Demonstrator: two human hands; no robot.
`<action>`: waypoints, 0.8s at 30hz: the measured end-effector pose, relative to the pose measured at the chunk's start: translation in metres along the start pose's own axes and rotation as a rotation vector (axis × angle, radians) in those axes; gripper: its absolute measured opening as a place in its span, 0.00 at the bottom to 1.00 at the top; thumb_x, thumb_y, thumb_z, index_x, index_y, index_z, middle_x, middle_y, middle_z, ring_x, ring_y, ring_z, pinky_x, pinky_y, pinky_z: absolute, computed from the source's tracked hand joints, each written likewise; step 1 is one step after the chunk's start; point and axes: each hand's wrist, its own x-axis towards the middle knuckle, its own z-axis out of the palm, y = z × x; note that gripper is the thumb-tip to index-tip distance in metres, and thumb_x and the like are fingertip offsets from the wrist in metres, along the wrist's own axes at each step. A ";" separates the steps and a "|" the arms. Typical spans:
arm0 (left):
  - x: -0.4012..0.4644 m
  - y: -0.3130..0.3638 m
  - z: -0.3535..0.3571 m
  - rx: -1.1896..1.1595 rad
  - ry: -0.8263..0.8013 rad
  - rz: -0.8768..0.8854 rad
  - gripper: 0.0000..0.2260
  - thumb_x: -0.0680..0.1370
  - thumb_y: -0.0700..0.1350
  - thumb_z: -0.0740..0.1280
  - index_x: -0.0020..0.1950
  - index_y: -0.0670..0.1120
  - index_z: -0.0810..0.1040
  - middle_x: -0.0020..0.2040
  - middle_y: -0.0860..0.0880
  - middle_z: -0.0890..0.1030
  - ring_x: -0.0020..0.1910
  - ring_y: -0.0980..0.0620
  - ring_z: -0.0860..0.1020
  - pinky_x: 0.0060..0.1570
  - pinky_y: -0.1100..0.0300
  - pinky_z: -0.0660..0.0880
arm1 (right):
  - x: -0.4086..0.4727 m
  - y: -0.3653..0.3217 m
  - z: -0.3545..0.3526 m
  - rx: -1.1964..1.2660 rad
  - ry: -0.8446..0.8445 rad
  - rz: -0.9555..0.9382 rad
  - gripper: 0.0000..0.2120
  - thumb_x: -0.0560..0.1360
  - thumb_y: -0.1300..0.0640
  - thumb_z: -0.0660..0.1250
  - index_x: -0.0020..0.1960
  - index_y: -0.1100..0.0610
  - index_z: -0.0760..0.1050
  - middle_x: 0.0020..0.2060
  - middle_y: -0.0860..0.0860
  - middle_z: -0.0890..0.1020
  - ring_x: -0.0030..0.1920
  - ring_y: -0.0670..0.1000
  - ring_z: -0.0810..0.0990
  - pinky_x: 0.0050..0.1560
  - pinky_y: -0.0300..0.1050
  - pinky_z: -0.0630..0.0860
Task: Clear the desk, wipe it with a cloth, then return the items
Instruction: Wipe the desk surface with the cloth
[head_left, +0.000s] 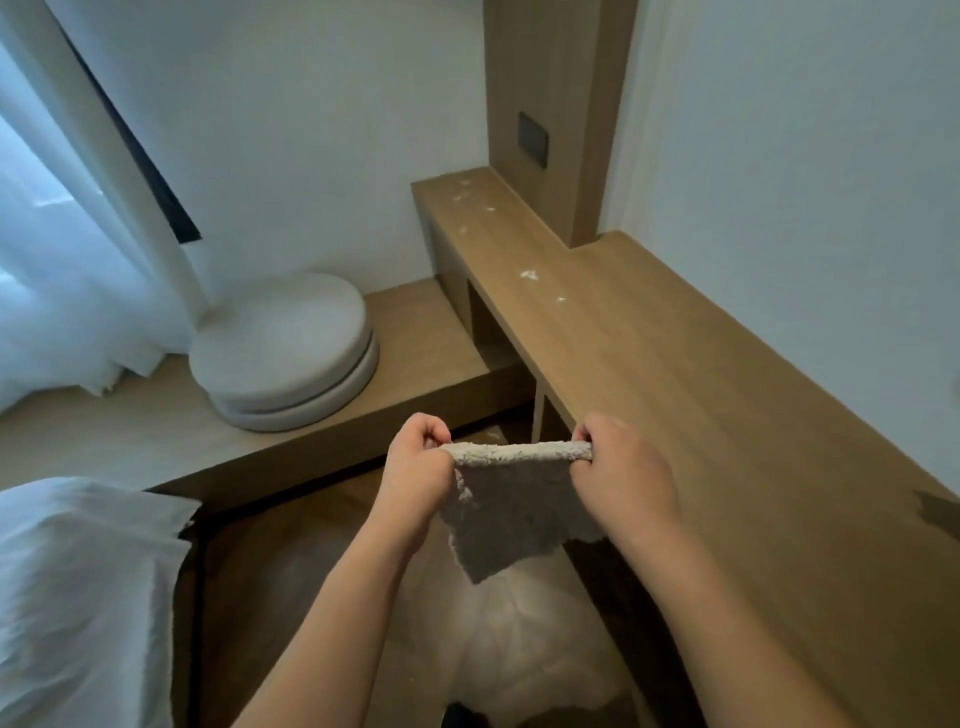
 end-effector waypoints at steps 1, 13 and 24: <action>0.009 0.001 -0.012 -0.016 -0.013 -0.015 0.15 0.72 0.27 0.54 0.42 0.46 0.71 0.35 0.45 0.70 0.33 0.48 0.68 0.29 0.57 0.64 | 0.007 -0.013 0.005 -0.019 -0.014 0.005 0.05 0.75 0.60 0.65 0.45 0.50 0.72 0.41 0.46 0.76 0.42 0.50 0.76 0.40 0.48 0.74; 0.120 0.038 -0.097 0.112 -0.210 0.073 0.07 0.69 0.37 0.68 0.43 0.46 0.82 0.36 0.50 0.82 0.34 0.54 0.76 0.34 0.62 0.72 | 0.114 -0.103 0.039 -0.092 0.045 0.016 0.08 0.74 0.63 0.63 0.42 0.50 0.69 0.39 0.45 0.72 0.41 0.51 0.72 0.35 0.46 0.64; 0.292 0.096 -0.141 -0.068 -0.114 -0.010 0.05 0.74 0.47 0.70 0.41 0.46 0.82 0.42 0.39 0.84 0.44 0.40 0.81 0.53 0.41 0.76 | 0.303 -0.159 0.077 0.067 0.039 -0.052 0.08 0.76 0.60 0.65 0.45 0.47 0.70 0.43 0.44 0.75 0.45 0.48 0.76 0.44 0.49 0.77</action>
